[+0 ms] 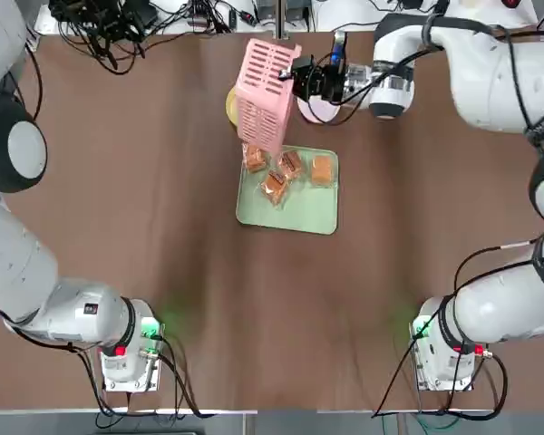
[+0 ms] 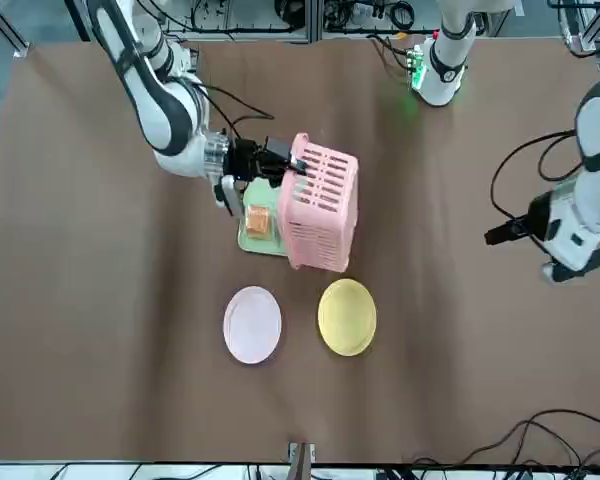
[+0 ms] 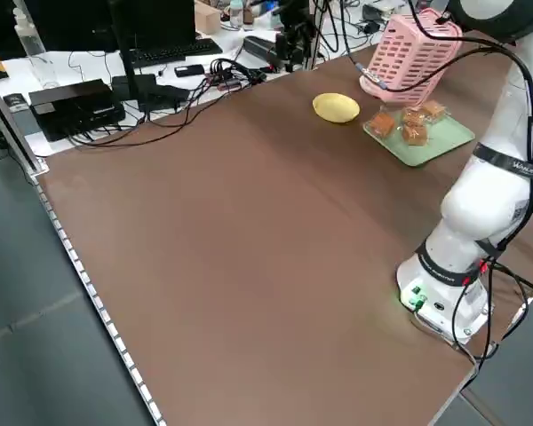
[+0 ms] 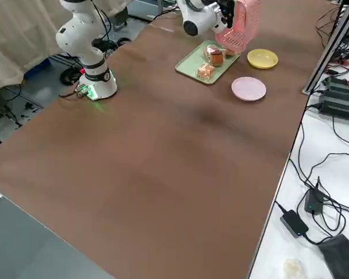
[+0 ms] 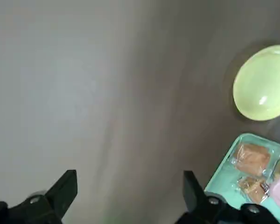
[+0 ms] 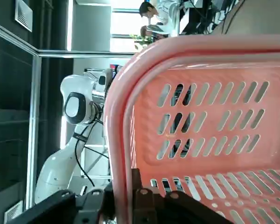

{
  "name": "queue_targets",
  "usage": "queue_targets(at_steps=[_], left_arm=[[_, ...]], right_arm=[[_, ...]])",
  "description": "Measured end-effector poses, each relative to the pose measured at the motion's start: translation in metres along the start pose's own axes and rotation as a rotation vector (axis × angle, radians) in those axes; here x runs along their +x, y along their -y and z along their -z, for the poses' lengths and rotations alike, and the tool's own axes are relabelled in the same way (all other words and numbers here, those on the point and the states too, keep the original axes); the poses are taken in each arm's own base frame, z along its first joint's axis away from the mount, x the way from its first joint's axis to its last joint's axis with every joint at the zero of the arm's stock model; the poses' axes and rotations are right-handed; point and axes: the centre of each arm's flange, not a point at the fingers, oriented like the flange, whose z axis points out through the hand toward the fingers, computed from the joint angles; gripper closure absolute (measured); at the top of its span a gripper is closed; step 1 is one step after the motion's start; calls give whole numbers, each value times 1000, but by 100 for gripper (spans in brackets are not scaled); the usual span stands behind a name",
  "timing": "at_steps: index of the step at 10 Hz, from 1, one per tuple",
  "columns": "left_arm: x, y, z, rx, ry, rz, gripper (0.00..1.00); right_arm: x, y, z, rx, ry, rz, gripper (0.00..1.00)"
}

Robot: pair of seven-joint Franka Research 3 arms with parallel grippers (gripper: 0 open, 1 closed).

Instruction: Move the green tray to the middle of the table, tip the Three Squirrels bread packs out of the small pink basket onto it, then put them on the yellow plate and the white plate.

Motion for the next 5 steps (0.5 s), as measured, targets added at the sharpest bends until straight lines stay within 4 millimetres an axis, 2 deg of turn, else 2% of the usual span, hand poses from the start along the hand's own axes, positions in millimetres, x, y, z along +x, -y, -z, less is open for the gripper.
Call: queue_targets(at_steps=[1,3,5], left_arm=[[-7,-17,-11,5,21,-30,0],[-29,-62,-44,32,32,-101,0],[-66,-109,-72,105,-28,-192,0]], right_arm=[[-1,7,12,-34,6,7,92],[-1,0,37,-109,19,32,92],[13,-6,65,-198,47,53,92]])
